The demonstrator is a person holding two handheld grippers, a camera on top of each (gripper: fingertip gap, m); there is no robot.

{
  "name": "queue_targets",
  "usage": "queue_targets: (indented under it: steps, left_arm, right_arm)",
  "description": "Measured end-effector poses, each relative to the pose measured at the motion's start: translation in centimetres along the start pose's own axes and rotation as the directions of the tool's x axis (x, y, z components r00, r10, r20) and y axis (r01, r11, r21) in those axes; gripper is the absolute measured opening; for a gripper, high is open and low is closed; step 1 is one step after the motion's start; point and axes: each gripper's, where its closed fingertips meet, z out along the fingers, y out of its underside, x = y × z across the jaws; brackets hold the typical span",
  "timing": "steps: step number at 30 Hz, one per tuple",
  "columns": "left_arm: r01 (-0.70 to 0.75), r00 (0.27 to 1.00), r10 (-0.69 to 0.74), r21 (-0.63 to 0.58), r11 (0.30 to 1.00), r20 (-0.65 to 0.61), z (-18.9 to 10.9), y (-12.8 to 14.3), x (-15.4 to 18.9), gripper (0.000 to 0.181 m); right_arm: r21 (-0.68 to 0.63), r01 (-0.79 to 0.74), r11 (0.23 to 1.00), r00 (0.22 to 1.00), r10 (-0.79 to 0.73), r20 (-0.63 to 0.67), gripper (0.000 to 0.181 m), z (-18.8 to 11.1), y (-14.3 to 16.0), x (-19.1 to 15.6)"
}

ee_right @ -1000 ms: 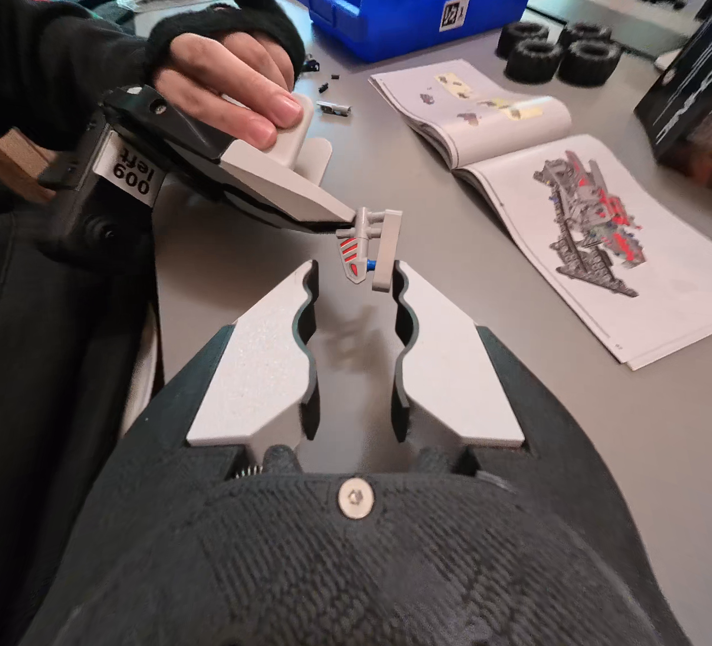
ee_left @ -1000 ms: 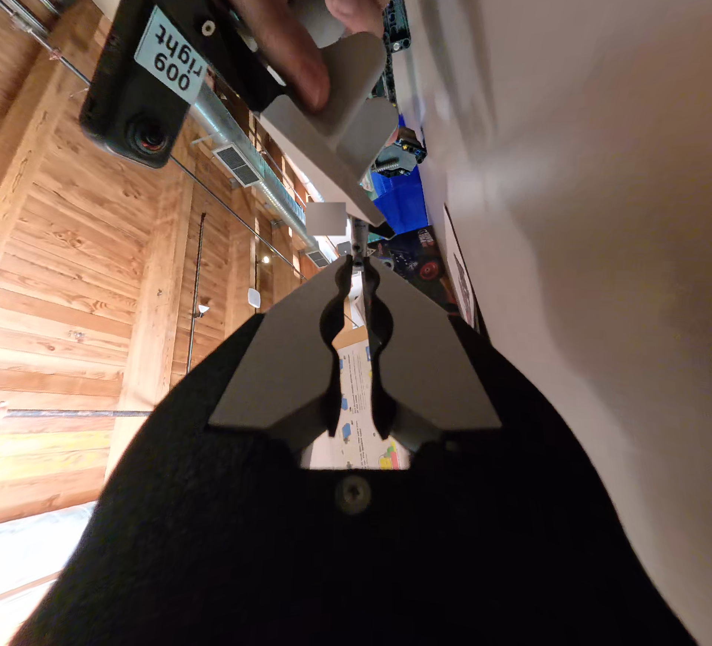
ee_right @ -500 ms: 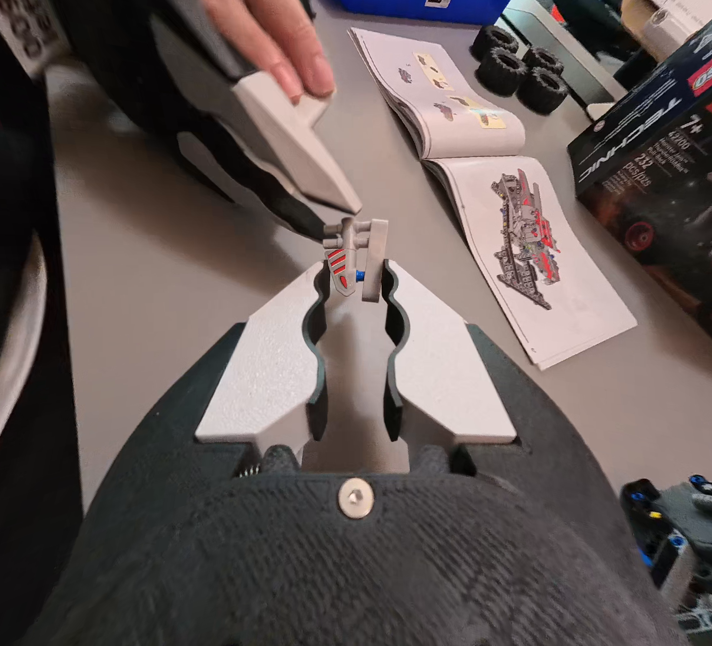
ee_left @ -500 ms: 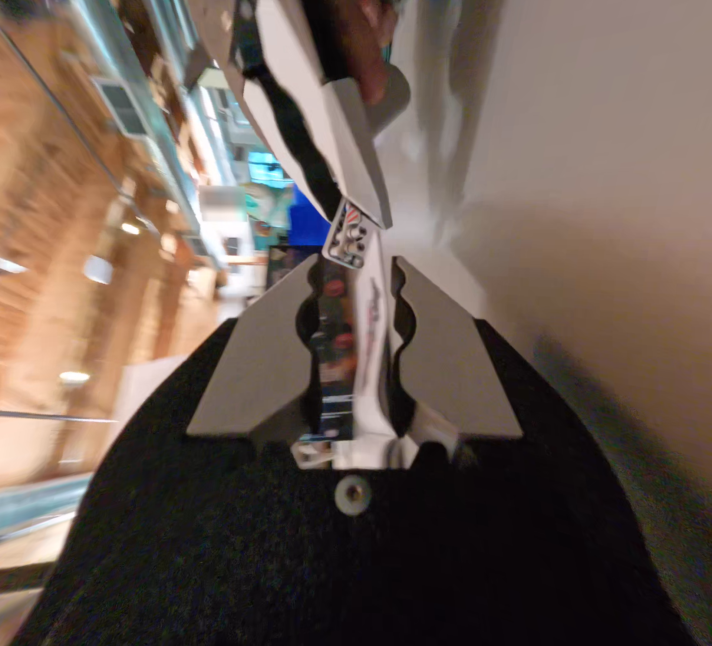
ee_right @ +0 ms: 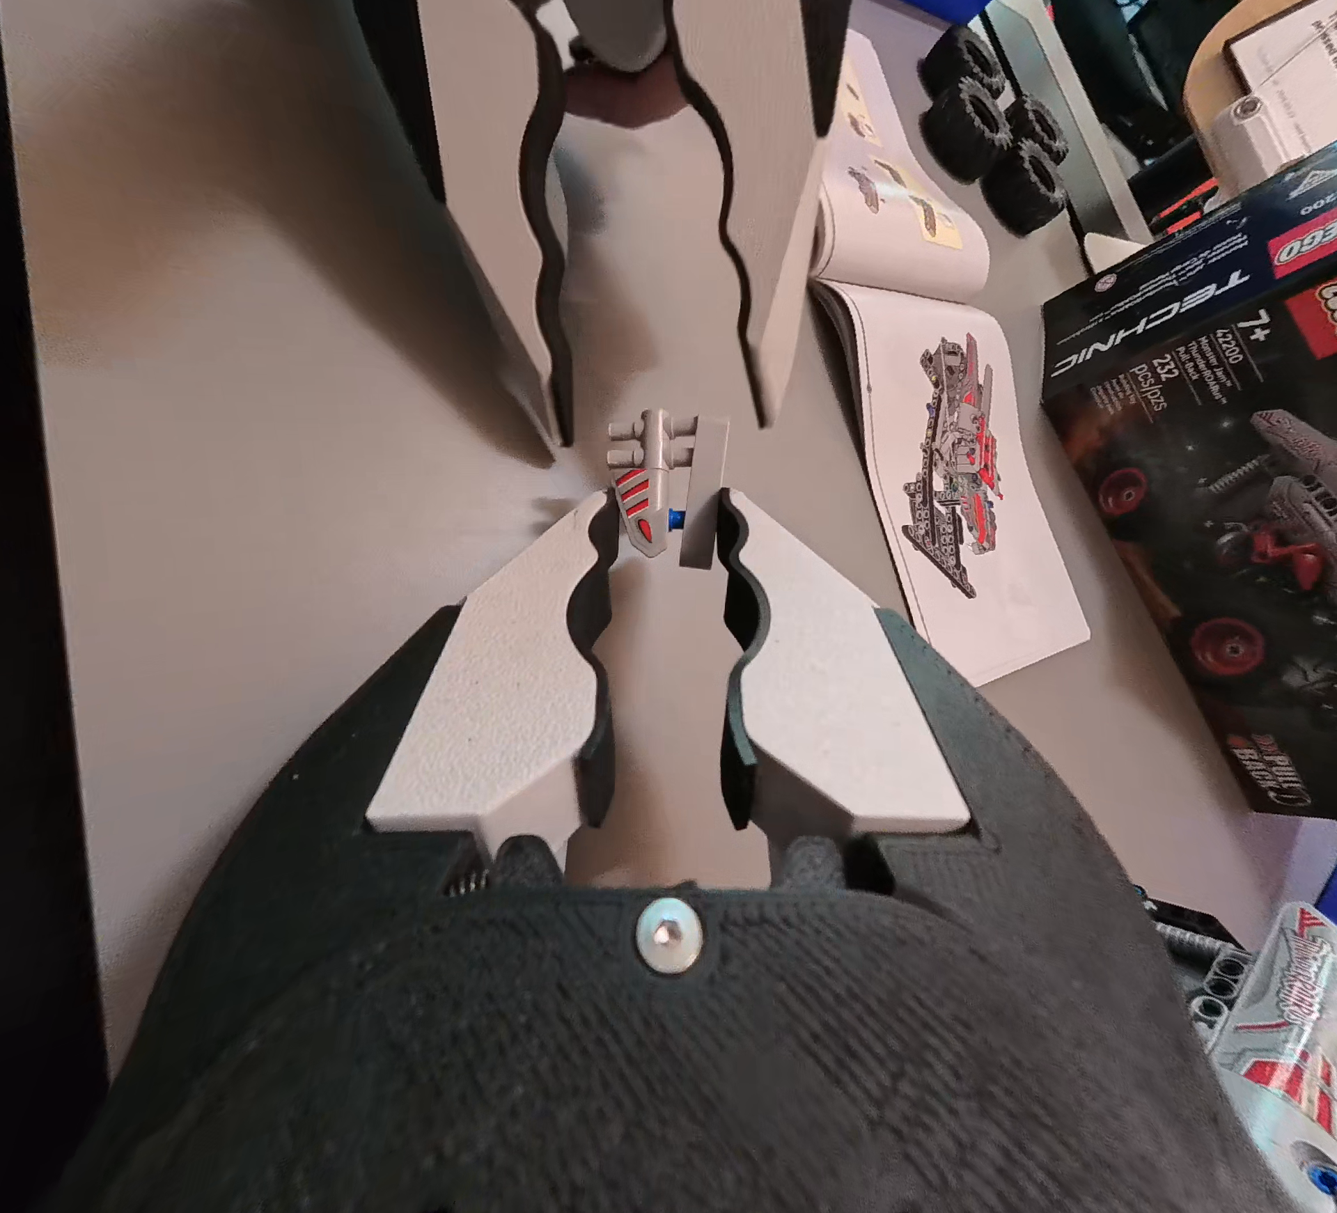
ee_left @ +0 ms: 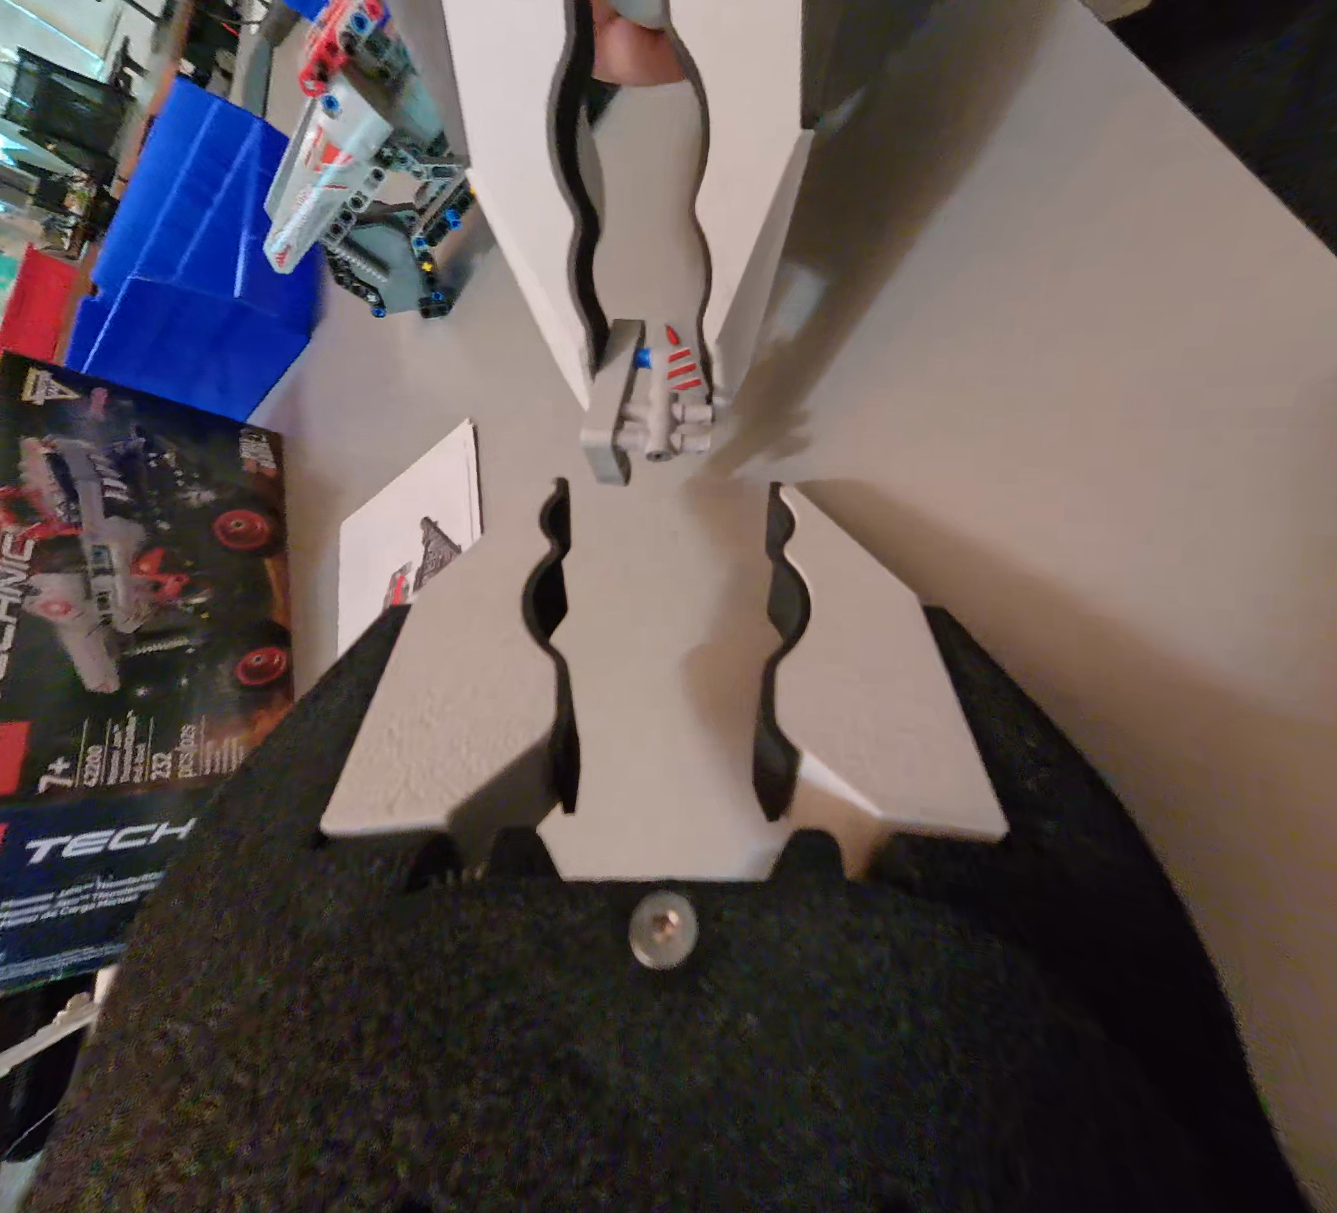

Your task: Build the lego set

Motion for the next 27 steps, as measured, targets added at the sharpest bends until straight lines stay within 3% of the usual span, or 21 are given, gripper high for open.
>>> queue_targets:
  steps: [1, 8, 14, 22, 27]
  left_arm:
    - [-0.011, 1.0, 0.011, -0.008, 1.0, -0.007, 0.2, 0.0, 0.0, 0.051]
    - [0.001, 1.0, 0.0, 0.036, 0.999, -0.02, 0.9, -1.5, -1.4, 0.037]
    - [0.021, 0.988, -0.01, 0.073, 0.997, -0.153, 1.7, -2.6, -1.9, 0.032]
    - [-0.019, 0.95, 0.066, 0.153, 0.988, -0.305, 4.4, -4.9, -1.4, 0.032]
    - [-0.002, 0.928, 0.078, 0.203, 0.979, -0.365, 6.7, -6.8, -2.1, 0.034]
  right_arm:
    - [0.001, 0.002, 1.0, 1.0, -0.002, -0.006, 0.025, -0.1, -0.1, 0.1]
    - [-0.013, -0.086, 0.996, 0.996, 0.086, -0.011, 0.026, -0.5, -0.3, 0.3]
    - [0.008, -0.217, 0.976, 0.974, 0.217, -0.071, 0.026, -1.6, -0.3, 1.3]
    - [-0.021, -0.271, 0.962, 0.949, 0.264, -0.174, 0.025, -4.0, 2.0, 1.3]
    - [-0.035, -0.376, 0.926, 0.894, 0.353, -0.276, 0.025, -6.1, 3.9, 1.8]
